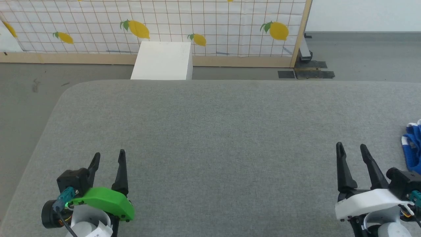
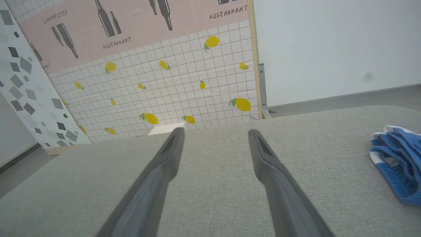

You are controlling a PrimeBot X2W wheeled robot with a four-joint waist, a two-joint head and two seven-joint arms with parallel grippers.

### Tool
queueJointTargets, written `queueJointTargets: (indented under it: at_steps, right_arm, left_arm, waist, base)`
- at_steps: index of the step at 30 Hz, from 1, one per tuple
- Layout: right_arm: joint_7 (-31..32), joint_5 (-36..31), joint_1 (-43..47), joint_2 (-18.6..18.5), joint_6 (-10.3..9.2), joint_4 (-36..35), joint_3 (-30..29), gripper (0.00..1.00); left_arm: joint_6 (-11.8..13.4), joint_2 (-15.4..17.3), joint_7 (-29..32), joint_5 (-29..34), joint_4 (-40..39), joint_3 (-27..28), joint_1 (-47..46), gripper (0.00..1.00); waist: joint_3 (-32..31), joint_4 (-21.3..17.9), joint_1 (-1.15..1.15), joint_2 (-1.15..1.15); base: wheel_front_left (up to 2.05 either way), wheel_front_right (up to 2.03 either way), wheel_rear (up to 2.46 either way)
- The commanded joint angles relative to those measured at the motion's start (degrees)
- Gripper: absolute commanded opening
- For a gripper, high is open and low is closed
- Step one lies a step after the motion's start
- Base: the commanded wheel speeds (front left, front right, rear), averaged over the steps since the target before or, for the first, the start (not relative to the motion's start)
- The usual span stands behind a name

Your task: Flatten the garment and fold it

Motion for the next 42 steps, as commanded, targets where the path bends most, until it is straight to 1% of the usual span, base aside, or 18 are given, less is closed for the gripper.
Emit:
queueJointTargets:
  at_steps: [1, 14, 32, 33, 35, 42]
  right_arm:
    - [0.21, -0.41, 0.66, 0.12, -0.08, -0.21, 0.08, 1.00]
    - [1.09, -0.35, 0.77, 0.12, -0.08, -0.89, 0.04, 1.00]
    - [1.35, -0.09, 0.70, 0.13, -0.08, -0.13, 0.40, 1.00]
    - [1.39, -0.13, 0.68, 0.13, -0.08, -0.09, 0.42, 0.00]
    - [1.42, -0.21, 0.08, -0.01, 0.00, -0.16, 0.30, 0.00]
    - [1.70, -0.69, 0.11, -0.02, 0.00, -0.44, 0.47, 0.00]
  left_arm:
    - [-0.21, 0.41, -0.05, 0.49, 0.08, -0.12, 0.50, 1.00]
    - [0.18, 0.25, -0.57, 0.20, -0.59, -0.26, -0.45, 1.00]
    - [-0.25, 0.57, -1.29, -0.43, 0.67, -0.58, -1.20, 1.00]
    - [-0.33, 0.58, -1.37, -0.49, 0.71, -0.65, -1.33, 0.00]
    - [-0.07, 0.11, -1.02, -0.40, 0.57, -0.65, -0.30, 0.00]
    - [-0.34, -0.45, -0.63, 0.61, 0.25, -0.15, -0.12, 0.00]
  waist:
    - [0.13, 0.10, 0.00, 0.00]
    - [0.36, 0.15, 0.00, 0.00]
    - [0.54, 0.15, 0.00, 0.00]
    - [0.55, 0.16, 0.00, 0.00]
    - [0.55, 0.15, 0.00, 0.00]
    - [0.56, 0.08, 0.00, 0.00]
  base:
    - [0.00, 0.00, 0.00]
    - [0.00, 0.00, 0.00]
    - [0.00, 0.00, 0.00]
    - [0.00, 0.00, 0.00]
    - [0.00, 0.00, 0.00]
    - [0.00, 0.00, 0.00]
